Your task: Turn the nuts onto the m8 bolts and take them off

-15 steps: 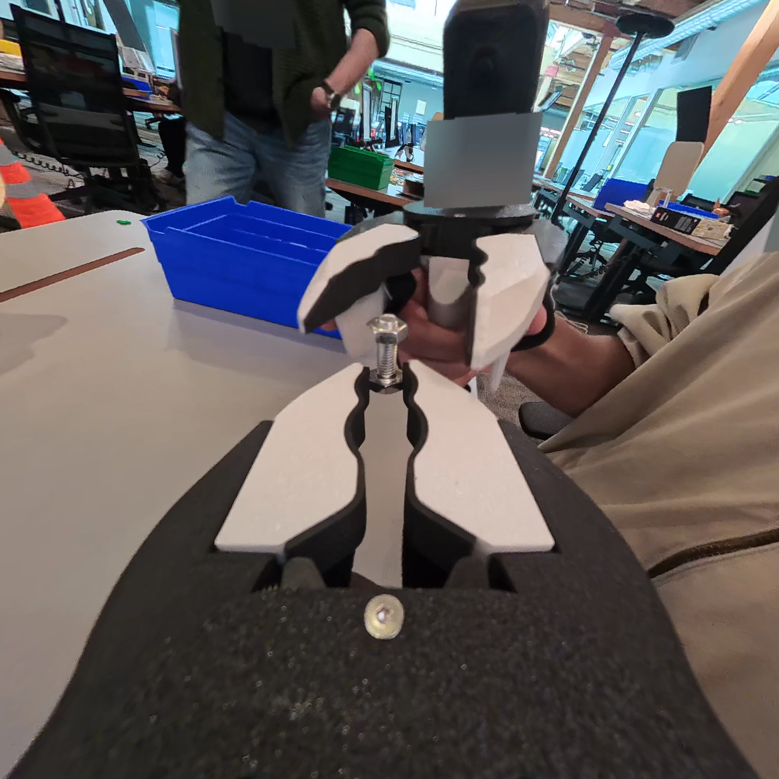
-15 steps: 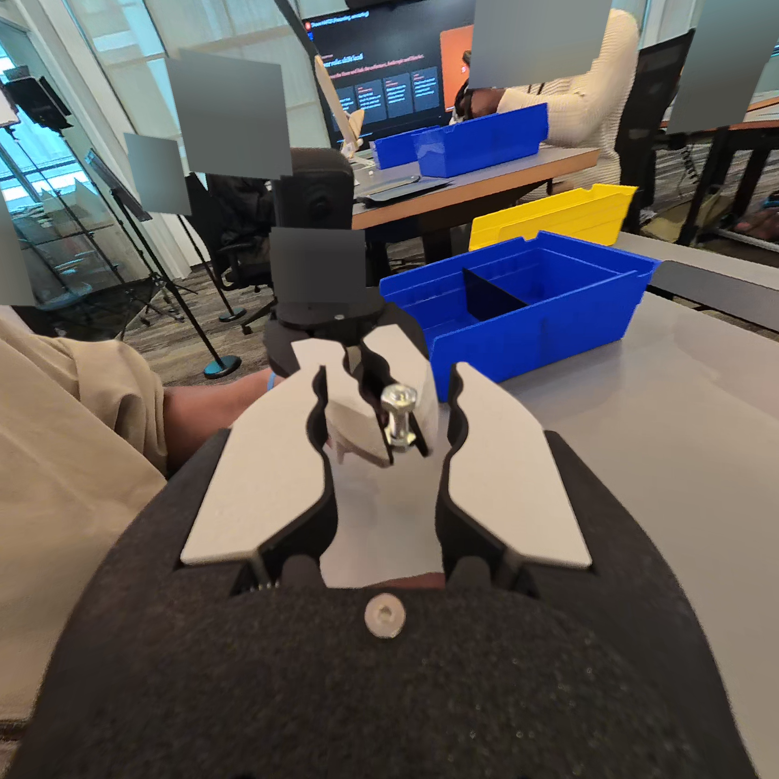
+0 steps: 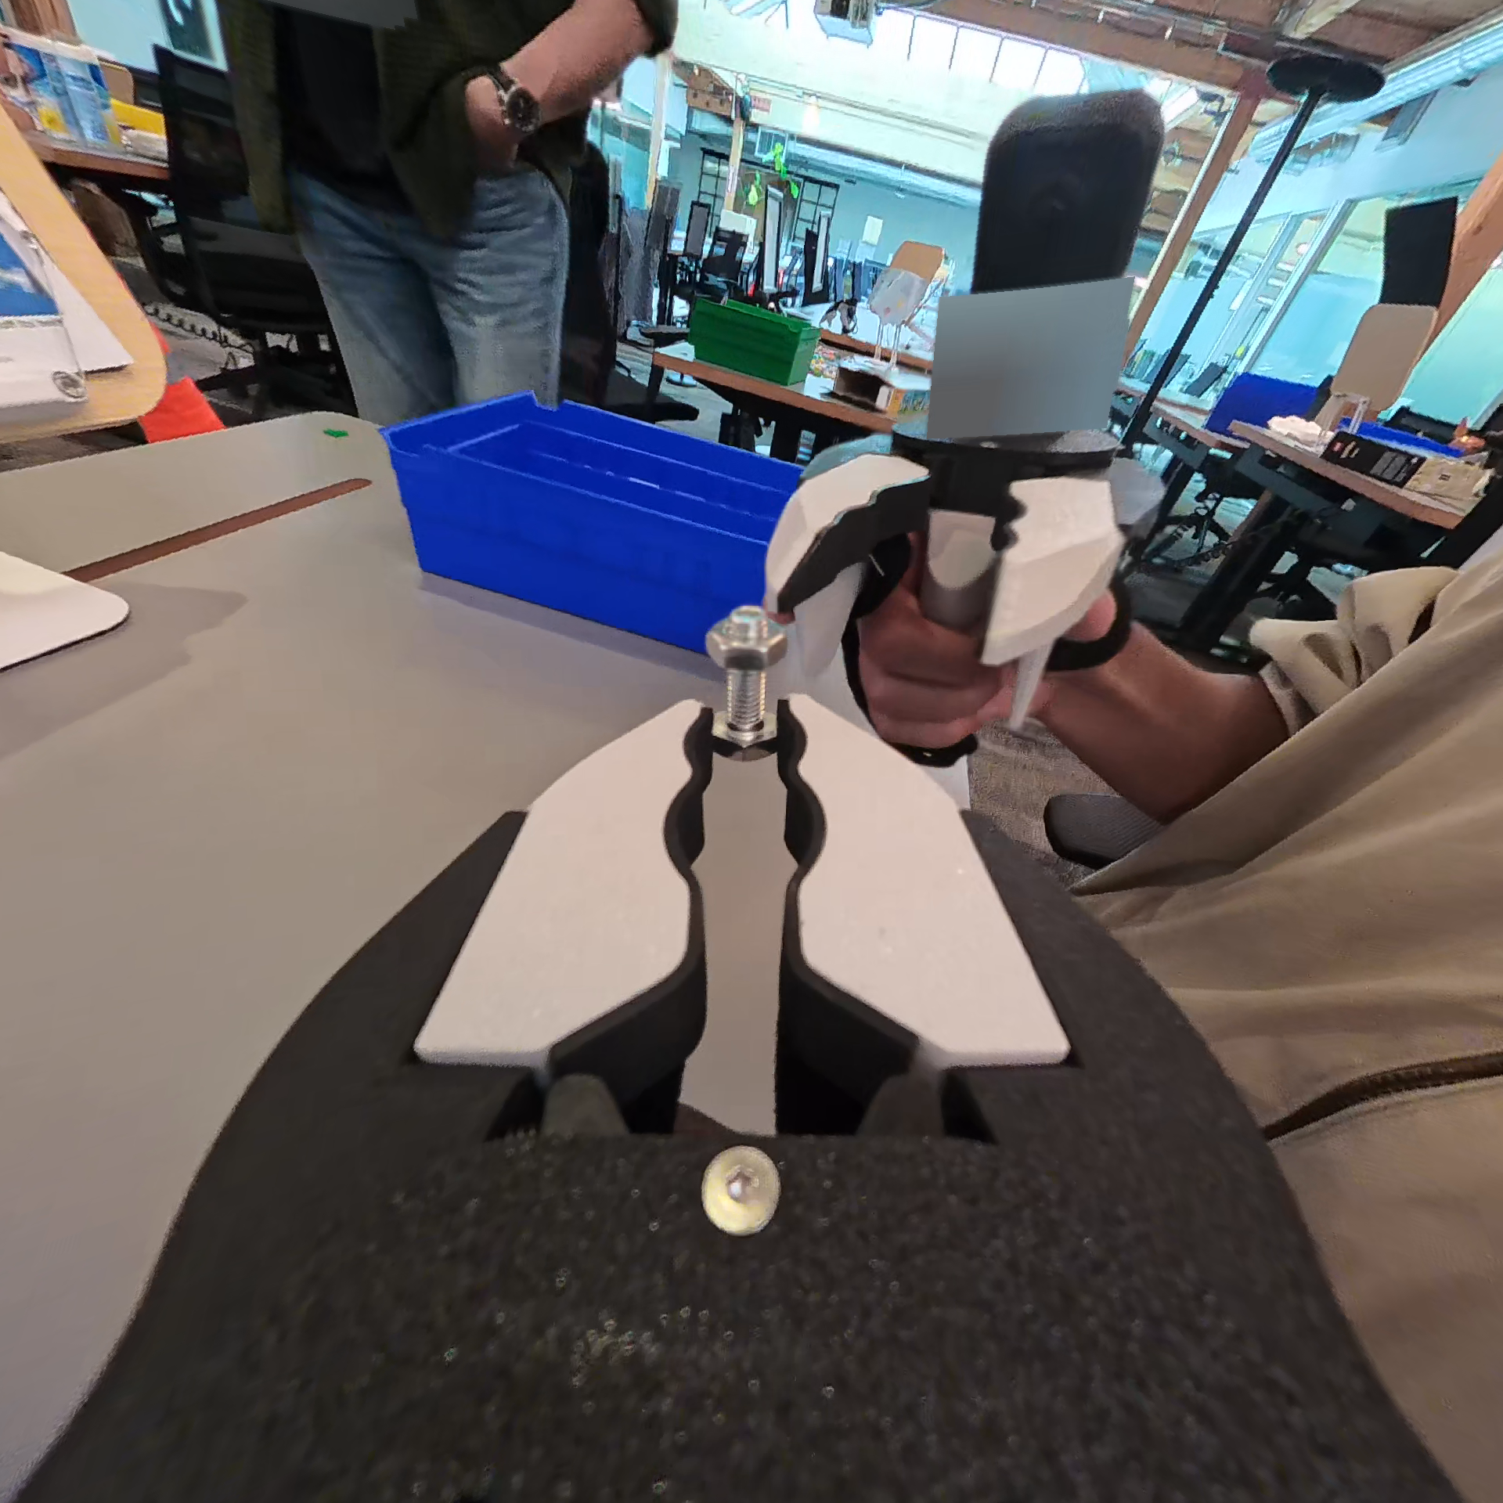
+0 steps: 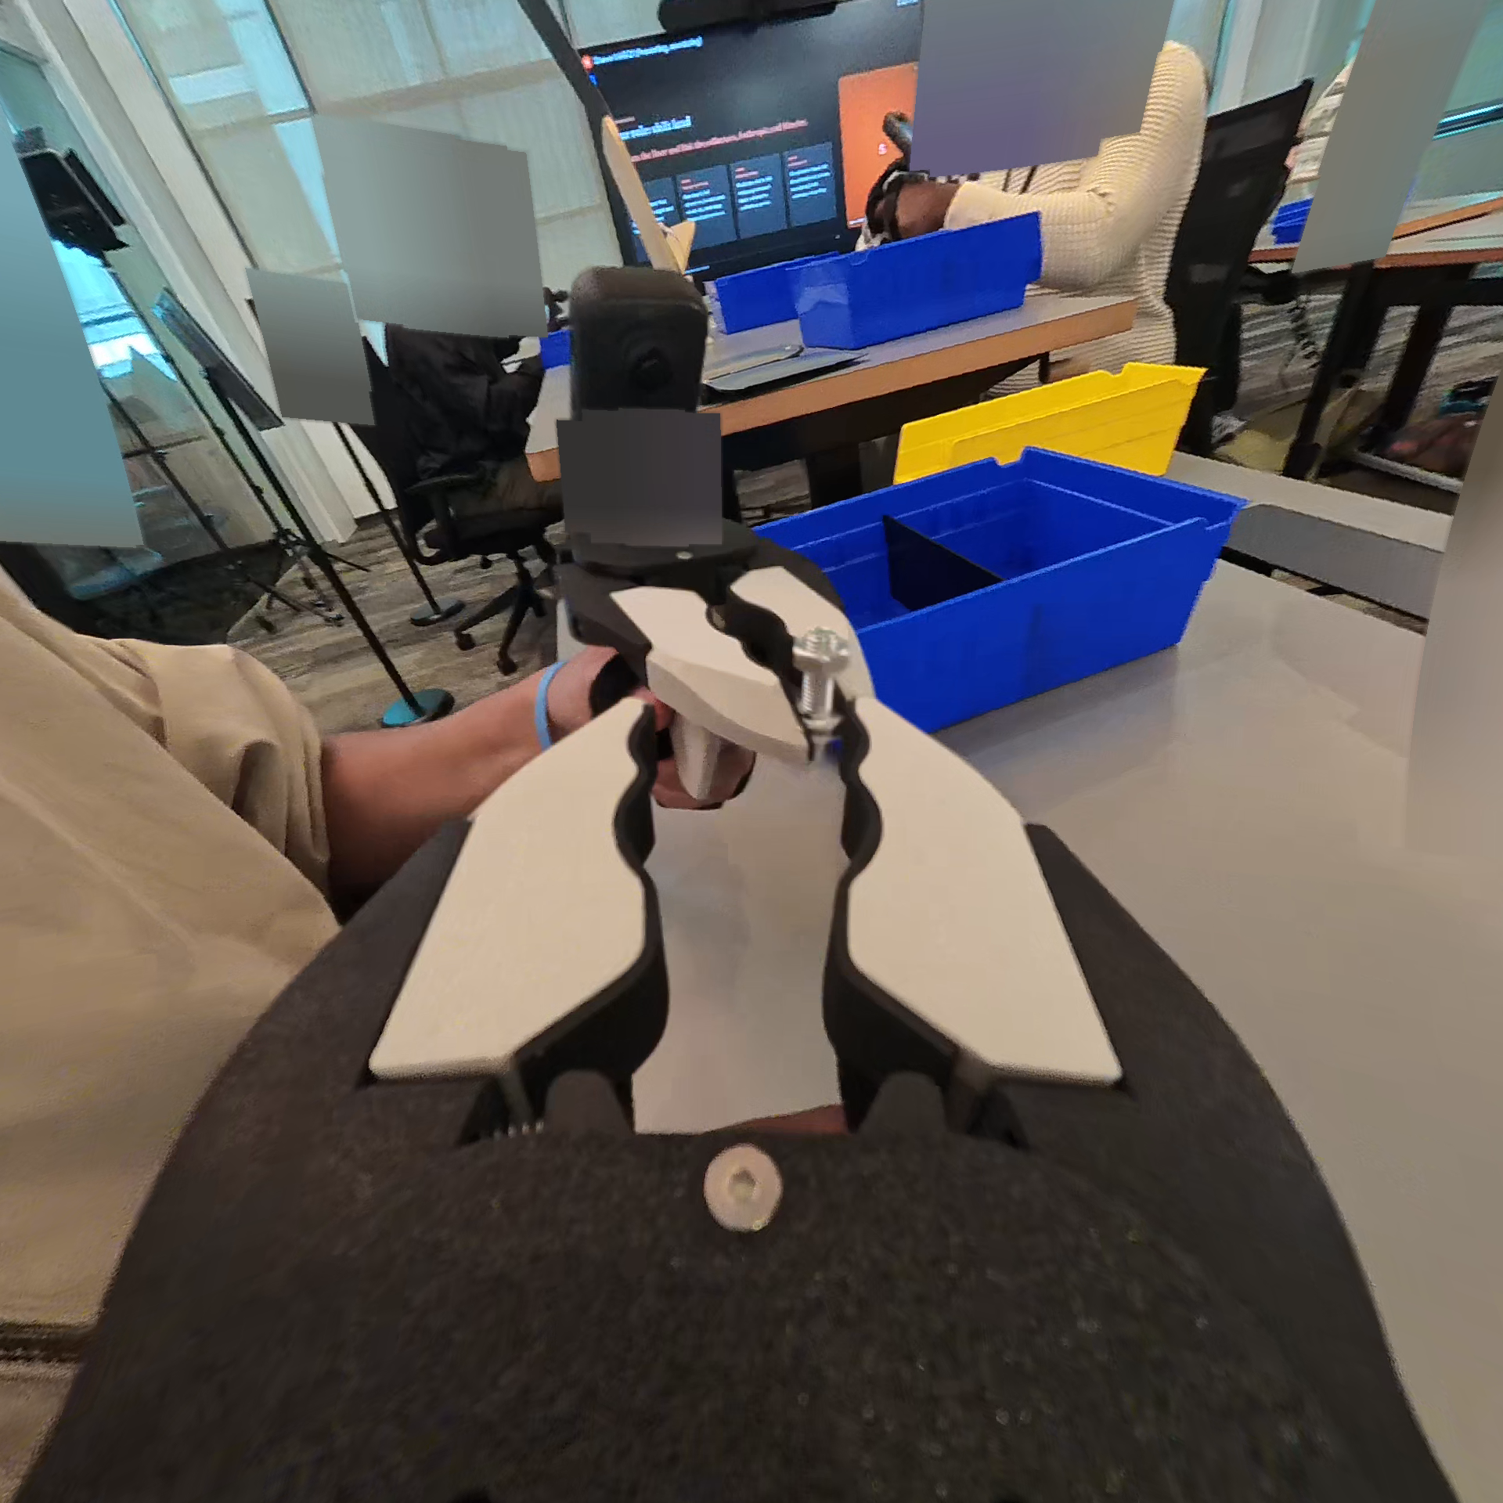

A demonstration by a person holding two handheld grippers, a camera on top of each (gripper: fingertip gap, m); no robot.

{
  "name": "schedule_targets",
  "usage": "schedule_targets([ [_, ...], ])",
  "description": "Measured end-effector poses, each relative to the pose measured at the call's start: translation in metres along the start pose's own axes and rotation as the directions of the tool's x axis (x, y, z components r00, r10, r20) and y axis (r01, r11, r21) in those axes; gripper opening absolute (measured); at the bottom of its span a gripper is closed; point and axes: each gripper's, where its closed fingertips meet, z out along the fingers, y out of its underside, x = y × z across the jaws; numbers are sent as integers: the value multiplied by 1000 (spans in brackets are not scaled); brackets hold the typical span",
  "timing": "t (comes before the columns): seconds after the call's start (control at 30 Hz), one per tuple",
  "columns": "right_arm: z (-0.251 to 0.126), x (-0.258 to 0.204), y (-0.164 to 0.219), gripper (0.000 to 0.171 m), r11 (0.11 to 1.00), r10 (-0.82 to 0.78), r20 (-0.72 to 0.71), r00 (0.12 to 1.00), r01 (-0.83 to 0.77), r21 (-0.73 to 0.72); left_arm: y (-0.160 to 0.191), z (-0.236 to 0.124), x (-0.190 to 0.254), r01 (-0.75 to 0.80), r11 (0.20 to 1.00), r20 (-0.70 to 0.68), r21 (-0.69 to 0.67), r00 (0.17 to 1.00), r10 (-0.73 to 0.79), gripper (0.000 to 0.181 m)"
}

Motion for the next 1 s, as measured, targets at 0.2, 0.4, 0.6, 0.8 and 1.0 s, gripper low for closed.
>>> schedule_targets([
  [0.2,-4,12,-1,33,1000,4,-33,999,-4,-8,1,-3,7,11,1000,-43,8,999,-10,15],
  [0.4,4,16,-6,7,1000,4,-16,1000,-4,16,-1,-2,29,2,1000,-153,14,988,0,15],
  [0.6,11,5,-3,0,999,-33,36,999,33,-2,3,3,41,6,1000,-214,-5,977,-7,15],
  [0.8,5,-2,-4,0,999,-40,48,998,40,-1,0,0,32,23,1000,-190,10,982,-21,15],
  [1.0,0,-4,-5,0,999,-51,48,998,51,-4,-2,-2,24,23,1000,-163,18,986,-20,15],
])
